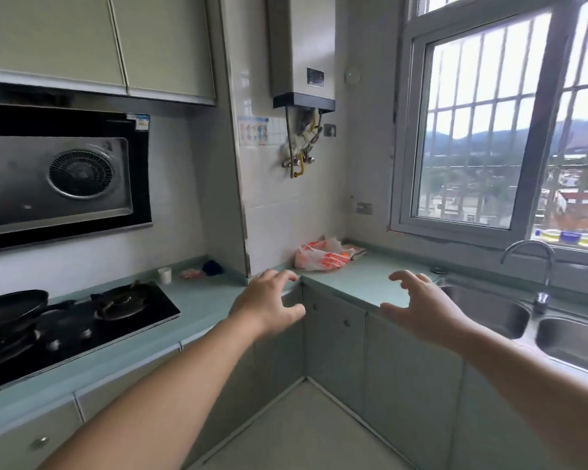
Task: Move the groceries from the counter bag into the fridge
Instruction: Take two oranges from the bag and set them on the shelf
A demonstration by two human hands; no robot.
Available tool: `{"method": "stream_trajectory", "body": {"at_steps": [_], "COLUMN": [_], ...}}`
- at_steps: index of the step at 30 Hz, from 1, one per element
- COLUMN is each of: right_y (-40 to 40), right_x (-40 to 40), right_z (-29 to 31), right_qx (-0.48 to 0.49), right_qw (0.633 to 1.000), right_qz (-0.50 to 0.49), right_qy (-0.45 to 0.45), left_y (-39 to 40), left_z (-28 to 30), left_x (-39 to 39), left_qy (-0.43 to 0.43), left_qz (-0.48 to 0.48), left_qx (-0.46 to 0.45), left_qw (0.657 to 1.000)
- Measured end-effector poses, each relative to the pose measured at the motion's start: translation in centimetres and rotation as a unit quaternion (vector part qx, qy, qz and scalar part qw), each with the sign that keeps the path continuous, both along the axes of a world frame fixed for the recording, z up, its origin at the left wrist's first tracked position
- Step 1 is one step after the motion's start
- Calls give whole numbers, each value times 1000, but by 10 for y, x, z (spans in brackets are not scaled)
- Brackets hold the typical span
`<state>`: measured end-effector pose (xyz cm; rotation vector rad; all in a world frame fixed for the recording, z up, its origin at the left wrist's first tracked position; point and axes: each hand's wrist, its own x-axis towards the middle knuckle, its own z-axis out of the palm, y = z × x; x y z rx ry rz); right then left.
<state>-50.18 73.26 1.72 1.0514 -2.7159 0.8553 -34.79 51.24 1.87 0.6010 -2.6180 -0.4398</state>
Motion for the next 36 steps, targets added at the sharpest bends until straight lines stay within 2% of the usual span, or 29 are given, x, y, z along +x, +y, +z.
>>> {"method": "stream_trajectory", "body": {"at_steps": [7,12,17,24,36], "right_y": [-12,-50,-101,-179,-250], "right_x": [-26,-41,-68,-115,-250], "right_z": [5,-4,0,-4,-40], "right_qx": [-8,7,19,103,152], "right_qw": [1000,1000,1000,990,985], "right_qz": [1,8,0,-40,-58], "right_qy": [-1,3,17,90,50], "left_y": [-3,-32,-88,-179,-264], "left_z": [10,4,2,-7,-44], "left_x": [-25,-49,-80,-137,-269], "left_qy": [-8,4,-14,-56,-147], "left_qz": [2,14,11,7,4], "left_qx": [-12,47,8,-55,-85], "left_qw": [1000,999,1000,997,985]}}
